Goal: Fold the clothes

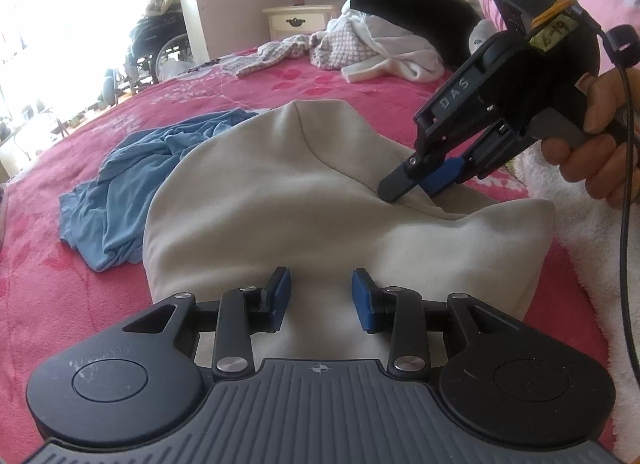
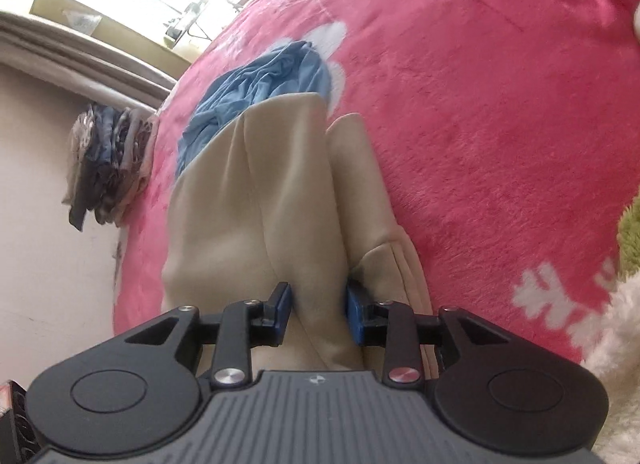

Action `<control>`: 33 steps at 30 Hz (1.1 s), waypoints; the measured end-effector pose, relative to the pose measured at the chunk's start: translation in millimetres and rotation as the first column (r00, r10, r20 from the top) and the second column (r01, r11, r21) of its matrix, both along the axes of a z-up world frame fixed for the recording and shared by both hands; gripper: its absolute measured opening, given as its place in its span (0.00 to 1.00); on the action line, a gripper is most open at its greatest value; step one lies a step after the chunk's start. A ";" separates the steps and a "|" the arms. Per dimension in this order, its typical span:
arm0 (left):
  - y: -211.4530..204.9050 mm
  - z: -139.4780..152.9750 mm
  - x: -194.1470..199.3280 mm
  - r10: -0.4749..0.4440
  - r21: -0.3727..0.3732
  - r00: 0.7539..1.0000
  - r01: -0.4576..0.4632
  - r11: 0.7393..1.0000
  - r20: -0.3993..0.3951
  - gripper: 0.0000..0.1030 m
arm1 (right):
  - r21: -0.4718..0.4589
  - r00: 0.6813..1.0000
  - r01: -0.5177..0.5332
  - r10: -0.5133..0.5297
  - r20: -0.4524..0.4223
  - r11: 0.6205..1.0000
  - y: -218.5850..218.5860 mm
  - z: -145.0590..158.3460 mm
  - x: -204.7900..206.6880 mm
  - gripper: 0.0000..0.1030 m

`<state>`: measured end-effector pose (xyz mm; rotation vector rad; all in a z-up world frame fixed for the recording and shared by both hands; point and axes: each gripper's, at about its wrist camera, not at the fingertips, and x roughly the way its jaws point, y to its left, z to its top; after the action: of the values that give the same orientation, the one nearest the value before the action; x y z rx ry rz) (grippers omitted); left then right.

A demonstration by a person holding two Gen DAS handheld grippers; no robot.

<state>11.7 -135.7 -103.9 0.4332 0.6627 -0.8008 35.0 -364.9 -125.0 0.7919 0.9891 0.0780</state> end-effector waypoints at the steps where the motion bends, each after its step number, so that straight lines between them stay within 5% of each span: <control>1: -0.3 -0.1 -0.3 0.000 0.000 1.000 0.000 1.000 0.002 0.33 | -0.012 1.000 0.000 0.001 0.014 1.000 2.3 1.4 -1.5 0.24; 2: -0.4 -0.1 -1.3 0.001 0.000 1.000 -0.001 1.000 0.005 0.33 | -0.023 0.999 0.003 -0.002 0.035 1.000 3.6 3.7 -4.0 0.11; 4: -1.5 1.1 -2.5 -0.002 0.006 1.000 0.002 1.000 0.016 0.33 | -0.097 0.995 0.020 -0.011 0.098 0.995 11.2 15.5 -12.3 0.06; 7: -6.7 8.6 -6.2 -0.023 0.016 0.998 0.022 1.000 0.060 0.33 | -0.278 0.985 0.041 0.008 0.171 0.960 30.7 37.4 -24.0 0.05; 10: -15.3 14.1 -10.8 -0.064 0.040 0.992 0.060 0.997 0.109 0.35 | -0.464 0.976 0.057 0.049 0.214 0.884 52.0 55.2 -33.3 0.04; 14: -24.1 3.3 -8.0 -0.073 0.074 0.992 0.065 0.995 0.103 0.35 | -0.571 0.995 -0.044 0.087 0.048 0.820 62.8 18.9 -14.6 0.04; 19: -21.1 1.9 4.8 -0.012 0.013 1.000 0.012 1.000 0.023 0.35 | -0.669 0.988 -0.105 0.155 0.015 0.736 78.4 14.5 -11.1 0.05; 23: -19.7 0.5 0.6 -0.026 0.021 0.999 0.025 0.999 0.045 0.35 | -0.663 0.990 -0.050 0.125 0.066 0.747 68.3 39.0 -24.6 0.18; 25: -18.8 0.4 1.5 -0.022 0.013 0.999 0.021 1.000 0.036 0.35 | -0.673 0.990 0.014 0.086 0.115 0.739 63.3 57.2 -31.9 0.18; 28: -21.0 0.2 1.7 -0.027 0.016 0.999 0.026 1.000 0.039 0.35 | -0.627 0.973 0.046 0.106 0.203 0.777 57.4 76.4 -28.0 0.18; 33: -23.0 -0.4 -1.4 -0.023 0.023 0.998 0.022 1.000 0.050 0.34 | -0.595 0.962 -0.055 0.202 0.184 0.802 60.2 55.0 27.8 0.15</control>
<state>10.2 -158.7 -104.4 0.4800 0.6211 -0.8018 62.8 -304.8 -70.0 0.1331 0.7694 -0.0178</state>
